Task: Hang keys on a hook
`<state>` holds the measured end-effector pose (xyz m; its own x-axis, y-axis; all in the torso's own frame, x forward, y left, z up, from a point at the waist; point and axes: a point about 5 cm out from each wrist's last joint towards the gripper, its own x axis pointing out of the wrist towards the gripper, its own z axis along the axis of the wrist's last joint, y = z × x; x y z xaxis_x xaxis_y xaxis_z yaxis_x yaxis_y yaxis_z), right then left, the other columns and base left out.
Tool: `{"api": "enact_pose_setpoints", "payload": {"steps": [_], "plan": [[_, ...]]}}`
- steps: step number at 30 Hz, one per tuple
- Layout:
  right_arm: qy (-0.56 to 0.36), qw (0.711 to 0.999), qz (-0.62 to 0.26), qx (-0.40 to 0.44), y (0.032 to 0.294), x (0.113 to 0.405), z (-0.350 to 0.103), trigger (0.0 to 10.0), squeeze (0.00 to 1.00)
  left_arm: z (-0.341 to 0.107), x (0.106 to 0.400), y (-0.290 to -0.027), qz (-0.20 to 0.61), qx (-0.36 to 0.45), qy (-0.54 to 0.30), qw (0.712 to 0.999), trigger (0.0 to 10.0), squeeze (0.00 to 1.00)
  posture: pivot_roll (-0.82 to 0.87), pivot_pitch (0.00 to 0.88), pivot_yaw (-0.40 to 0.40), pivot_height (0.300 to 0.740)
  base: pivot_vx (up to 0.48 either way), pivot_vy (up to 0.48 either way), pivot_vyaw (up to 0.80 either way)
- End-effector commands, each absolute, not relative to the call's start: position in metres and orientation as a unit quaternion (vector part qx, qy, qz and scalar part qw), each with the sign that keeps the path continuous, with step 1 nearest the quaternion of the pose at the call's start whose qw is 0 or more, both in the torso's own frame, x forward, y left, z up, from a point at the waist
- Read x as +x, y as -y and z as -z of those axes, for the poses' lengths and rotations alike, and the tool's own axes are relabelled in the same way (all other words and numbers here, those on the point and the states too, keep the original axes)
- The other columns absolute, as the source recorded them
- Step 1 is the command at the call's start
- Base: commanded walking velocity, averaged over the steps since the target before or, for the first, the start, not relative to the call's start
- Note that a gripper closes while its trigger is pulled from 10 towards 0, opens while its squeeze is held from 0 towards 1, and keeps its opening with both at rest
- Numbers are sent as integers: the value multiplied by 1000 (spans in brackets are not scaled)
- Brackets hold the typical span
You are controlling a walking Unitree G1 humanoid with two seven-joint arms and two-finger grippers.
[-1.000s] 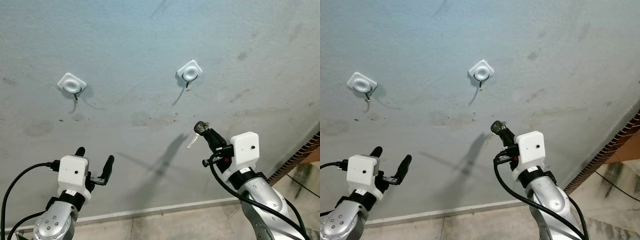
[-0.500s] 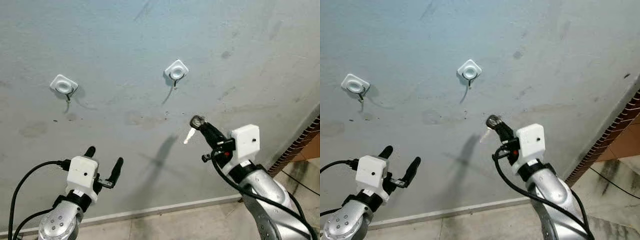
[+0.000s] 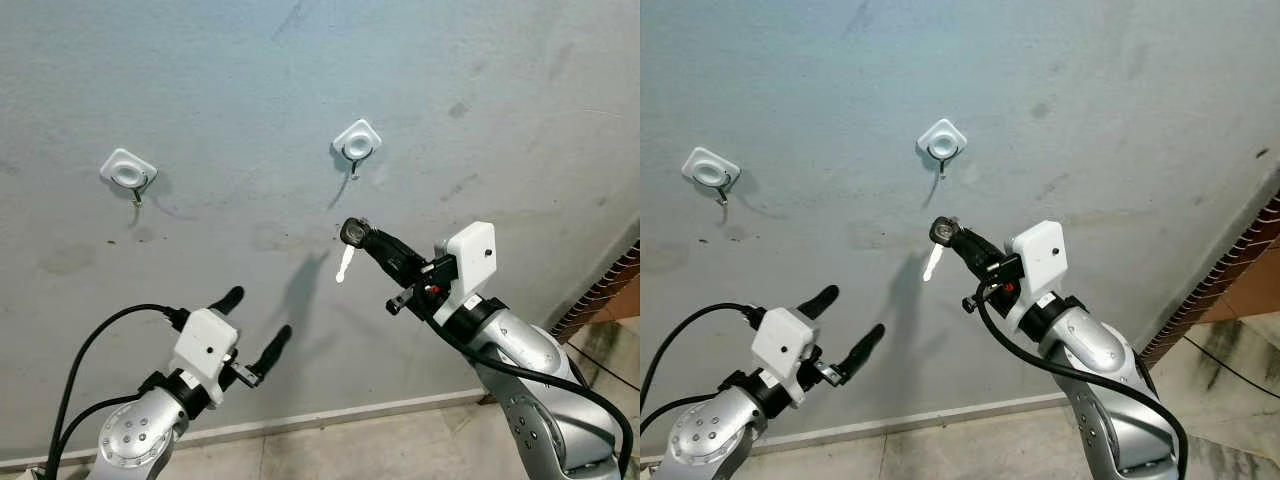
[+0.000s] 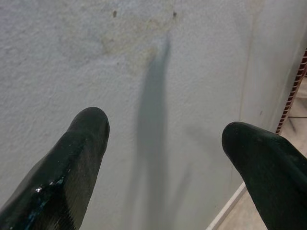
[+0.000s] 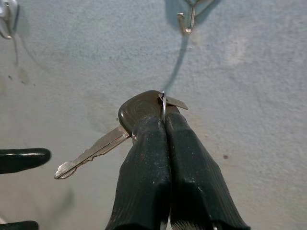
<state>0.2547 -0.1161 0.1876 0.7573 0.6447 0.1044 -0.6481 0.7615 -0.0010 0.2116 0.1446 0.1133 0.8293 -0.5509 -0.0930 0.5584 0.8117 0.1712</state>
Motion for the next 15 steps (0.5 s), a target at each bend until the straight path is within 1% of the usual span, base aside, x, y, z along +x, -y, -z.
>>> {"api": "enact_pose_setpoints", "payload": {"steps": [1, 7, 15], "plan": [[46, 932, -359, 29, 113, 256, -189, 10000, 0, -113, 213, -142, 303, 100, -23, 948, 10000, 0, 61, 72, 47, 740, 0, 0, 0], [57, 920, -384, 47, 108, 259, -198, 10000, 0, -116, 214, -137, 308, 97, -22, 946, 10000, 0, 59, 76, 49, 740, 0, 0, 0], [74, 914, -393, 63, 106, 268, -210, 10000, 0, -120, 212, -138, 306, 95, -20, 947, 10000, 0, 68, 77, 44, 740, 0, 0, 0]]}}
